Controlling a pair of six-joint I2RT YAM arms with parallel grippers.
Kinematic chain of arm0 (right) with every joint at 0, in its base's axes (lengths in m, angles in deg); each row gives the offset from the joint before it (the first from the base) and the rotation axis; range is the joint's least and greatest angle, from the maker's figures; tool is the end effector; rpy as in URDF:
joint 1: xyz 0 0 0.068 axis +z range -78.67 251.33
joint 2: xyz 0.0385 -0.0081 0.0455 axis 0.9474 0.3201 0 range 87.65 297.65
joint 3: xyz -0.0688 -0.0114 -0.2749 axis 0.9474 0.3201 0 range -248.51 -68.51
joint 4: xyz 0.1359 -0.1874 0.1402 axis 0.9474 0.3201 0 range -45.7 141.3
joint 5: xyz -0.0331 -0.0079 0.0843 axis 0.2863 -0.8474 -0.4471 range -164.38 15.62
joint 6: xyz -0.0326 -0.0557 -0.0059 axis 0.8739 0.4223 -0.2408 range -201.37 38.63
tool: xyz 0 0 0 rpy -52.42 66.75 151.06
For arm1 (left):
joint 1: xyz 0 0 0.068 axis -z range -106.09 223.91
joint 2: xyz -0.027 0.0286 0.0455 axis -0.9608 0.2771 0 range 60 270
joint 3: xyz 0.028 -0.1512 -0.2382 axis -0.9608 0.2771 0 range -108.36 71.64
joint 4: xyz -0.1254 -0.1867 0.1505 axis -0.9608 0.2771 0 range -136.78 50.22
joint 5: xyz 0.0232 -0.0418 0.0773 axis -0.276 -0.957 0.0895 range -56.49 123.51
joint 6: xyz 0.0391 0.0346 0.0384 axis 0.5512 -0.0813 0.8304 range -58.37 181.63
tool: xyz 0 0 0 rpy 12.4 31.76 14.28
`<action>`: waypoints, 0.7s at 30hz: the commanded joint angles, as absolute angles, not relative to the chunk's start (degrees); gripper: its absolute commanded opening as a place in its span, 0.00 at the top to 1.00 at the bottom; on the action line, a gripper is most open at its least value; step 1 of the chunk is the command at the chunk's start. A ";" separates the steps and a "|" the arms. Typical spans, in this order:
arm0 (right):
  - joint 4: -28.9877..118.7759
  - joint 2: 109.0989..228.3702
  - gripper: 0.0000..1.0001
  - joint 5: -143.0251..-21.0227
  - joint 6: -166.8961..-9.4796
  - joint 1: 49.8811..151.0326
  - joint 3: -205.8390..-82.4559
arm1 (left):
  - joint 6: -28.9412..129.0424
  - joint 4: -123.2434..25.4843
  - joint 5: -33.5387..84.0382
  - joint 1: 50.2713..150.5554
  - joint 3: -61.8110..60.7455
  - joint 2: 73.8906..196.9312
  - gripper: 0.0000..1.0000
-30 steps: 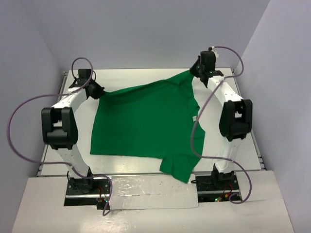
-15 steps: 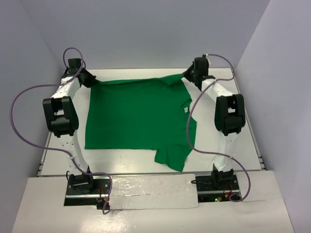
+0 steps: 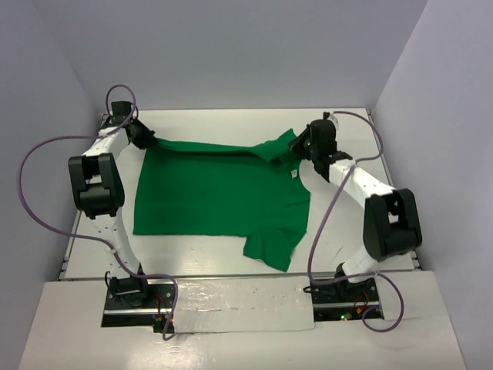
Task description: Fold and stack the t-shirts
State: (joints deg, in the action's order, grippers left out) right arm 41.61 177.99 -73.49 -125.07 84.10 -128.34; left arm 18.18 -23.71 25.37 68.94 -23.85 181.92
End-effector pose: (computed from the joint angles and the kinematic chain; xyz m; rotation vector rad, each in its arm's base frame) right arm 0.3725 0.0836 0.2528 0.5720 2.0306 0.5874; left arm 0.4996 0.0362 0.1930 -0.9572 2.2877 -0.4680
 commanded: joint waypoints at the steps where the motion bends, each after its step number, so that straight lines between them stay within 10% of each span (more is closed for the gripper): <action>1: 40.61 170.86 0.91 -69.84 -126.27 84.85 -120.67 | 20.14 -23.95 26.38 68.64 -22.60 177.17 0.90; 19: 43.94 159.37 0.91 -63.44 -131.13 91.95 -102.84 | 19.41 -25.04 28.46 68.30 -13.22 172.10 0.89; 21: 43.95 158.70 0.89 -63.55 -131.70 91.98 -101.71 | 18.20 -22.62 29.90 68.37 -13.24 171.91 0.75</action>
